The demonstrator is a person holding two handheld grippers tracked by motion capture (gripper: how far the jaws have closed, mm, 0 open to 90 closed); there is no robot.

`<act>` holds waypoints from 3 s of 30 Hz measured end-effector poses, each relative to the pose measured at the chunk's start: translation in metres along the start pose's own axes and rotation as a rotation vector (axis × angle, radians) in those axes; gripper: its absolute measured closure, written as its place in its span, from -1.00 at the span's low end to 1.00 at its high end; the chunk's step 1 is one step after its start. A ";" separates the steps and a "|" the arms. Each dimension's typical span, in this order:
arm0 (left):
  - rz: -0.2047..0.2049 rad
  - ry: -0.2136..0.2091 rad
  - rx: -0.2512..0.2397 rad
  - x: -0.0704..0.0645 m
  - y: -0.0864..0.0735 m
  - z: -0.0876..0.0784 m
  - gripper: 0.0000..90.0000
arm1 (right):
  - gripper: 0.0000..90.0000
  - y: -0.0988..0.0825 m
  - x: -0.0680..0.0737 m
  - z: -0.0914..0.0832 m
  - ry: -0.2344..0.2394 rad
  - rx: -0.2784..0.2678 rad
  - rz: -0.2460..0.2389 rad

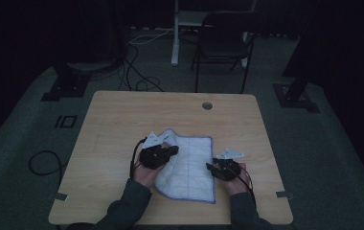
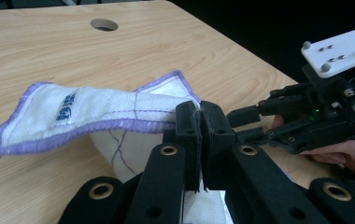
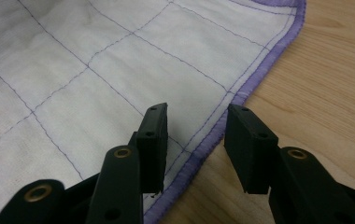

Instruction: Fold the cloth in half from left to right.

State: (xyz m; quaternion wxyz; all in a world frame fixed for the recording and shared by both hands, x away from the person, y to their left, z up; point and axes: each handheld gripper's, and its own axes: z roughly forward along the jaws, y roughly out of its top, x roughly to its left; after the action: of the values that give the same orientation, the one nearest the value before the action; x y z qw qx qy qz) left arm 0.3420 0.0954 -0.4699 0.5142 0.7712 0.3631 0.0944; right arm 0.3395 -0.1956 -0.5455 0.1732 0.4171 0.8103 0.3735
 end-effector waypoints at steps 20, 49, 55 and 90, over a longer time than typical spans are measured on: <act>0.021 -0.046 0.009 -0.016 0.010 0.025 0.95 | 0.32 0.000 -0.003 -0.002 -0.013 -0.005 0.000; 0.033 -0.084 0.033 -0.029 0.011 0.054 0.95 | 0.32 -0.005 -0.023 -0.013 -0.104 -0.038 0.113; 0.032 -0.091 0.037 -0.031 0.011 0.060 0.95 | 0.32 -0.005 -0.024 -0.014 -0.108 -0.041 0.121; 0.047 -0.120 0.109 -0.044 0.003 0.099 0.95 | 0.31 -0.007 -0.028 -0.016 -0.115 -0.048 0.146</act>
State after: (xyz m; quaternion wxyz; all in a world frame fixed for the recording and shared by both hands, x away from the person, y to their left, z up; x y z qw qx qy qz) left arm 0.3631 -0.0053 -0.5021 0.4899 0.8107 0.3182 0.0403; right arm 0.3430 -0.2276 -0.5410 0.2017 0.4914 0.7572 0.3800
